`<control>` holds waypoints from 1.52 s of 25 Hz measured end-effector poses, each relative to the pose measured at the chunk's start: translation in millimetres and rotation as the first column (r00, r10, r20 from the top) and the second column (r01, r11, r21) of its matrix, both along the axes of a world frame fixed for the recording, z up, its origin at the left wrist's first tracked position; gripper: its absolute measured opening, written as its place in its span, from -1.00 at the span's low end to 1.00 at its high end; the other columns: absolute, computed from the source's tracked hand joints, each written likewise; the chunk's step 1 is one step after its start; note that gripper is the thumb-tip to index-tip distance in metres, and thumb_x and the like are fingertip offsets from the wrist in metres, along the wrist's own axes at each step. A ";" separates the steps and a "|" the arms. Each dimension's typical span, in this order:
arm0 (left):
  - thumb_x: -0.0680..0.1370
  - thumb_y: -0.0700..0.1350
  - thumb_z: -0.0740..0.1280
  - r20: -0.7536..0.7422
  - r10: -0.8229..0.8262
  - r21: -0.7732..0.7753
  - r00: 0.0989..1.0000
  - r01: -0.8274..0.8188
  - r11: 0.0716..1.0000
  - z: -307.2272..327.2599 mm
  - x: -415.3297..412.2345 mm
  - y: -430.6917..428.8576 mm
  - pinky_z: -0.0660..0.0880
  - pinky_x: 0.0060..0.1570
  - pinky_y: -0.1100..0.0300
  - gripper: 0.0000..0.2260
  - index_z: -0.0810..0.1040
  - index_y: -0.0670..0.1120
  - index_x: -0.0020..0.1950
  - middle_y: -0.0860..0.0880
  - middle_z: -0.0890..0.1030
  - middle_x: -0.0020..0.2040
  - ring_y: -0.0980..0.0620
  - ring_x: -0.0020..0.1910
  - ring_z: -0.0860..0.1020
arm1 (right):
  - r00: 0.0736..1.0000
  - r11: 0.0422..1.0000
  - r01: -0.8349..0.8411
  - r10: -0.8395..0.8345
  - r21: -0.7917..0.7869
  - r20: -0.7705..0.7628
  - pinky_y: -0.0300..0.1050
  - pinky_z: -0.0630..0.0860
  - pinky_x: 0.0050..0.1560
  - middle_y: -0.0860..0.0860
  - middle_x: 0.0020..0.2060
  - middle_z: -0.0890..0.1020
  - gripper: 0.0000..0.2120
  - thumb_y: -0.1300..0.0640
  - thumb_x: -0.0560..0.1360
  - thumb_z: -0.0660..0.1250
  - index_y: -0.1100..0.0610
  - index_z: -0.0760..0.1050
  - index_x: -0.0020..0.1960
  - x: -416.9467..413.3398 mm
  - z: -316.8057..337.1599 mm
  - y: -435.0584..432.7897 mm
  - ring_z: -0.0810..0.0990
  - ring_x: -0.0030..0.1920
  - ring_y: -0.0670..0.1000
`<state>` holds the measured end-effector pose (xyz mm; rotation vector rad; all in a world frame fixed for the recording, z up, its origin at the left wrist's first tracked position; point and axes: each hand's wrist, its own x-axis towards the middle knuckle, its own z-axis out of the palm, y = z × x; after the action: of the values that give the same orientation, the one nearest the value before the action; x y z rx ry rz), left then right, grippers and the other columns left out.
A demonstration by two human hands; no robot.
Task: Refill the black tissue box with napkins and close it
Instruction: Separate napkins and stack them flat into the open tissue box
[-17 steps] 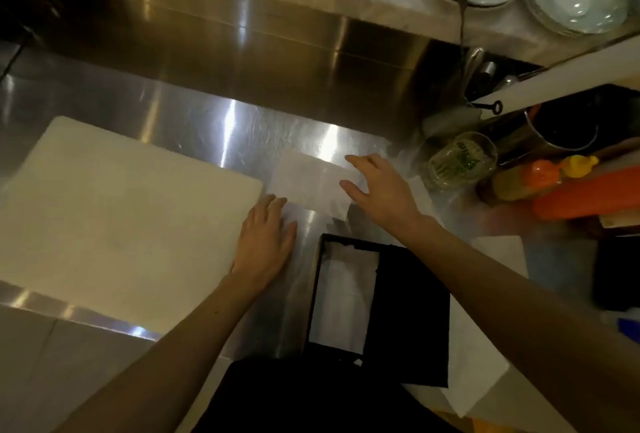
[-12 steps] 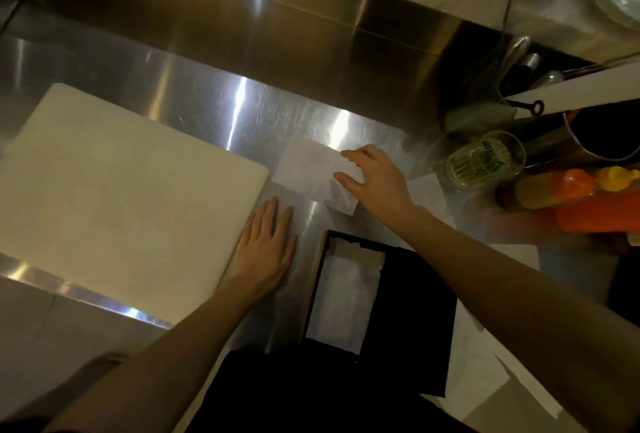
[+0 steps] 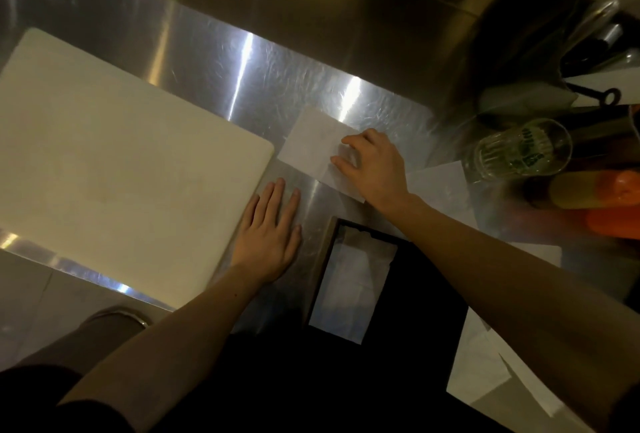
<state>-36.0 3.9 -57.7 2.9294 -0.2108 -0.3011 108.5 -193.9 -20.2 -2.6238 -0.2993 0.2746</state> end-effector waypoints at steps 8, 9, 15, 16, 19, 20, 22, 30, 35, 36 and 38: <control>0.60 0.06 0.12 0.035 0.018 -0.039 0.999 -0.017 0.999 -0.9 1.0 0.3 0.09 0.49 -0.09 -0.46 0.24 -0.11 0.55 -0.22 0.17 0.56 -0.15 0.55 0.11 | 0.995 0.998 0.048 -0.045 -0.030 0.085 -0.02 0.48 -0.15 0.08 -0.10 0.60 -0.78 -0.03 0.47 0.40 0.11 0.60 -0.01 -2.0 -11.2 9.7 0.53 -0.11 0.09; 0.60 0.06 0.13 0.039 0.020 -0.043 0.999 -0.019 0.999 -0.5 0.9 0.1 0.09 0.49 -0.08 -0.46 0.24 -0.11 0.55 -0.22 0.17 0.56 -0.15 0.55 0.11 | 0.993 0.998 0.052 -0.049 -0.028 0.107 -0.04 0.47 -0.17 0.08 -0.13 0.60 -0.82 0.00 0.47 0.40 0.10 0.61 -0.05 -2.3 -12.1 10.3 0.53 -0.14 0.09; 0.59 0.07 0.15 0.049 0.036 -0.069 0.998 -0.033 0.997 -2.1 3.2 3.1 0.10 0.49 -0.07 -0.46 0.26 -0.10 0.54 -0.21 0.19 0.55 -0.14 0.55 0.13 | 0.997 0.999 0.038 -0.040 0.027 0.060 -0.07 0.44 -0.20 0.06 -0.22 0.61 -0.87 0.06 0.51 0.37 0.13 0.60 -0.12 -2.5 -10.1 11.6 0.54 -0.20 0.07; 0.59 0.07 0.14 0.047 0.035 -0.075 0.998 -0.032 0.997 -2.0 2.6 3.6 0.09 0.49 -0.06 -0.46 0.26 -0.10 0.54 -0.21 0.19 0.55 -0.14 0.55 0.12 | 0.997 0.997 0.054 -0.057 0.052 0.053 -0.07 0.46 -0.20 0.05 -0.21 0.61 -0.86 0.06 0.52 0.36 0.13 0.60 -0.10 -3.9 -7.5 10.4 0.54 -0.18 0.05; 0.59 0.08 0.12 0.050 0.036 -0.100 0.998 -0.030 0.995 -0.8 2.5 4.8 0.08 0.50 -0.05 -0.46 0.26 -0.09 0.54 -0.21 0.19 0.55 -0.14 0.55 0.12 | 0.985 0.975 0.144 -0.157 0.166 0.066 -0.17 0.47 -0.19 0.02 -0.16 0.62 -0.87 0.06 0.53 0.36 0.11 0.61 -0.06 -7.6 5.9 4.3 0.54 -0.17 -0.02; 0.59 0.08 0.12 0.048 0.039 -0.105 0.998 -0.034 0.994 -0.7 2.8 4.8 0.08 0.50 -0.05 -0.47 0.26 -0.09 0.54 -0.20 0.19 0.55 -0.14 0.55 0.12 | 0.979 0.964 0.173 -0.191 0.202 0.072 -0.22 0.46 -0.18 0.02 -0.15 0.62 -0.87 0.06 0.53 0.36 0.12 0.61 -0.06 -9.6 11.3 1.8 0.54 -0.17 -0.04; 0.59 0.07 0.13 0.048 0.050 -0.107 0.998 -0.045 0.993 0.6 2.9 3.9 0.08 0.50 -0.05 -0.47 0.28 -0.10 0.53 -0.21 0.20 0.55 -0.15 0.54 0.13 | 0.964 0.940 0.222 -0.252 0.260 0.089 -0.39 0.39 -0.17 0.02 -0.13 0.62 -0.88 0.08 0.53 0.37 0.13 0.62 -0.05 -16.5 23.7 -2.5 0.52 -0.18 -0.08; 0.60 0.06 0.12 0.011 0.045 -0.099 0.999 -0.044 0.994 7.1 1.8 1.8 -0.16 0.49 0.09 -0.47 0.20 -0.06 0.56 -0.18 0.13 0.58 -0.14 0.56 0.07 | 0.844 0.803 0.402 -0.511 0.440 0.163 -0.41 0.43 -0.20 -0.09 -0.19 0.57 -0.94 0.14 0.50 0.42 0.13 0.62 -0.10 -78.0 79.2 -11.6 0.48 -0.26 -0.28; 0.63 0.07 0.04 -0.021 0.019 -0.157 1.000 -0.022 0.987 7.4 1.4 4.0 -0.06 0.52 -0.03 -0.48 0.11 -0.05 0.58 -0.18 0.05 0.59 -0.13 0.57 -0.01 | 0.720 0.660 0.557 -0.686 0.503 0.103 -0.34 0.48 -0.16 -0.06 -0.19 0.60 -0.95 0.14 0.50 0.42 0.11 0.62 -0.07 -146.8 106.5 -5.1 0.56 -0.21 -0.16; 0.64 0.07 0.02 -0.027 -0.003 -0.163 1.000 -0.001 0.987 6.9 0.7 4.7 -0.05 0.52 -0.05 -0.48 0.09 -0.05 0.58 -0.18 0.03 0.60 -0.13 0.57 -0.03 | 0.684 0.614 0.593 -0.726 0.521 0.078 -0.31 0.51 -0.13 -0.04 -0.17 0.62 -0.95 0.13 0.51 0.42 0.10 0.62 -0.05 -161.6 109.4 -3.8 0.58 -0.18 -0.13; 0.65 0.08 0.00 -0.018 -0.018 -0.157 1.000 0.015 0.987 4.7 1.3 3.6 -0.03 0.52 -0.06 -0.48 0.08 -0.06 0.59 -0.19 0.03 0.60 -0.14 0.57 -0.03 | 0.626 0.538 0.653 -0.779 0.533 0.020 -0.28 0.53 -0.08 -0.03 -0.14 0.63 -0.93 0.11 0.52 0.40 0.09 0.61 -0.03 -185.4 106.9 -1.5 0.60 -0.13 -0.11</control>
<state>-34.8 7.5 -53.1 2.7692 -0.2441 -0.3014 -76.9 -195.4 86.7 -2.0338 0.6004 -0.3975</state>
